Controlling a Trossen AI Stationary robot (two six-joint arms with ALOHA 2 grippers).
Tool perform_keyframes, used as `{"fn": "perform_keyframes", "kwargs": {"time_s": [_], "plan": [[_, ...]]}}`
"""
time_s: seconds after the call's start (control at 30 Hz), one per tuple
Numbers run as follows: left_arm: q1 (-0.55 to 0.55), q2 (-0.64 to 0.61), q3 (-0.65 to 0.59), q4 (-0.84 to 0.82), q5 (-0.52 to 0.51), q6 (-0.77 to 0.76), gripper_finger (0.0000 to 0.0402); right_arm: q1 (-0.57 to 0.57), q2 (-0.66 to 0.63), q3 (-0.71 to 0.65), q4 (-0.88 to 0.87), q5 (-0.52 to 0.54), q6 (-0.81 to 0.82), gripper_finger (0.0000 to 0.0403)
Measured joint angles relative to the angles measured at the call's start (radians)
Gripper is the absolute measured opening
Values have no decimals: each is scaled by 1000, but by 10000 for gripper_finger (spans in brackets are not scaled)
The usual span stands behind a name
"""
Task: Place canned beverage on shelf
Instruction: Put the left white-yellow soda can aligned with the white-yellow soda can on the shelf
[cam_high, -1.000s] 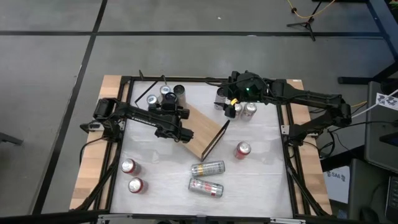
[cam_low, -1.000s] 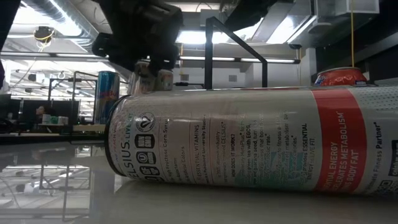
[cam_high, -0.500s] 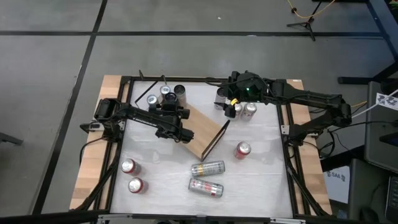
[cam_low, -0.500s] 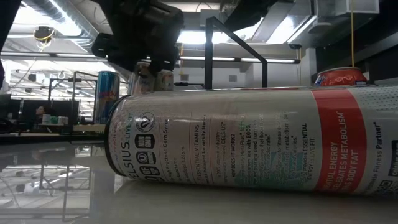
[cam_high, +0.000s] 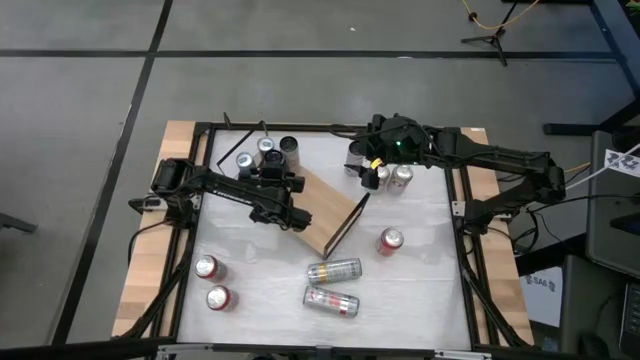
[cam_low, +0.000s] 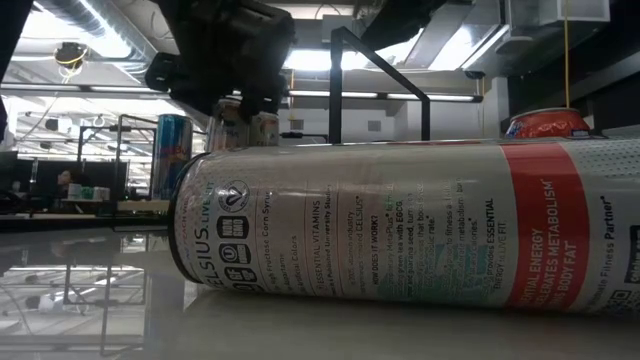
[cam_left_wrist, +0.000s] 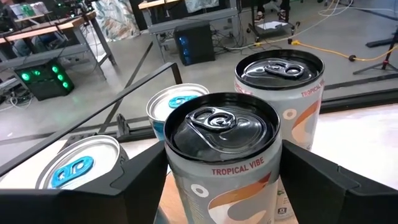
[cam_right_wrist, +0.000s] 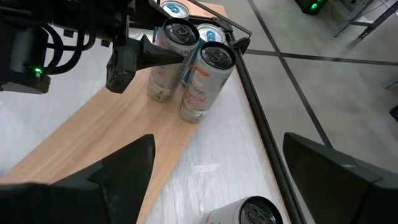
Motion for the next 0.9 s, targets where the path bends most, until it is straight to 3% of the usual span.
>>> {"fn": "perform_keyframes", "kwargs": {"time_s": [0.53, 0.9], "plan": [[1, 4, -2, 7, 142, 0, 323, 0, 0, 0, 0, 0, 0, 349], [1, 4, -2, 14, 252, -1, 322, 0, 0, 0, 0, 0, 0, 349]]}}
